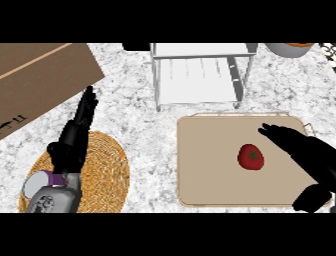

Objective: Pick the tomato from the tray and place it in the tiered basket

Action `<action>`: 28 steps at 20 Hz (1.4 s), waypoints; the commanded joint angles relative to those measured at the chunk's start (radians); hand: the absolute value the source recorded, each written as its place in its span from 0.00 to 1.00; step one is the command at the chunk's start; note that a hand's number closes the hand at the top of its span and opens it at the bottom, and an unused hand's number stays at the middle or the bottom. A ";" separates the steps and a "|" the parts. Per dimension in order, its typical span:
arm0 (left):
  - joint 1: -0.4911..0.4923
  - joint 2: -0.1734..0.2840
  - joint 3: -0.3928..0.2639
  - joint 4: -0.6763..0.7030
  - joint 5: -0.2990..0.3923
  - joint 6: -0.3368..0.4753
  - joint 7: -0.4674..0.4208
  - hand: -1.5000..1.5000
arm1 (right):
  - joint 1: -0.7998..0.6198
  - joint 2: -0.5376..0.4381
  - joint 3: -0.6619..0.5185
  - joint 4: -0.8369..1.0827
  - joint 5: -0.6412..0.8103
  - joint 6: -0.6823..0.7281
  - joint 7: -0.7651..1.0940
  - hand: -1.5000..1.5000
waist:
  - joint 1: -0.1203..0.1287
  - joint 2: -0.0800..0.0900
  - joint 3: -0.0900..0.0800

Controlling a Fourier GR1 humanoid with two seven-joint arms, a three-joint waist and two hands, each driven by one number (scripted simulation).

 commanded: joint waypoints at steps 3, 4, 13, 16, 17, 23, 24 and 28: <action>-0.009 -0.024 -0.025 -0.056 -0.055 0.019 0.070 0.50 | -0.025 0.051 0.030 0.032 0.044 0.022 0.031 0.00 | 0.000 0.000 0.000; 0.023 -0.013 0.009 0.002 -0.018 -0.006 -0.019 0.50 | -0.053 0.048 0.049 0.123 0.080 -0.041 -0.011 0.00 | 0.002 0.001 0.000; -0.049 -0.030 0.028 -0.005 -0.029 -0.017 0.050 0.50 | -0.078 0.102 0.031 0.186 0.100 -0.066 -0.009 0.00 | -0.001 0.000 0.000; 0.011 -0.061 -0.030 -0.035 -0.079 0.019 0.047 0.50 | -0.118 0.112 0.029 0.229 0.121 -0.074 -0.007 0.00 | 0.001 0.000 0.000; -0.009 -0.036 0.031 -0.011 -0.040 -0.014 0.017 0.50 | -0.062 0.112 0.033 0.174 0.123 -0.079 -0.010 0.00 | -0.001 0.000 0.000; 0.063 -0.061 -0.025 -0.014 -0.063 0.008 -0.046 0.50 | -0.111 0.146 0.049 0.284 0.149 -0.117 -0.025 0.00 | 0.002 0.000 0.000; -0.002 -0.044 0.031 0.023 -0.033 -0.033 -0.022 0.50 | -0.087 0.173 0.057 0.222 0.139 -0.099 0.008 0.00 | 0.000 0.000 0.000; -0.021 -0.062 0.004 0.021 -0.081 0.001 0.005 0.50 | -0.084 0.193 0.057 0.285 0.140 -0.145 -0.021 0.00 | -0.001 0.000 0.000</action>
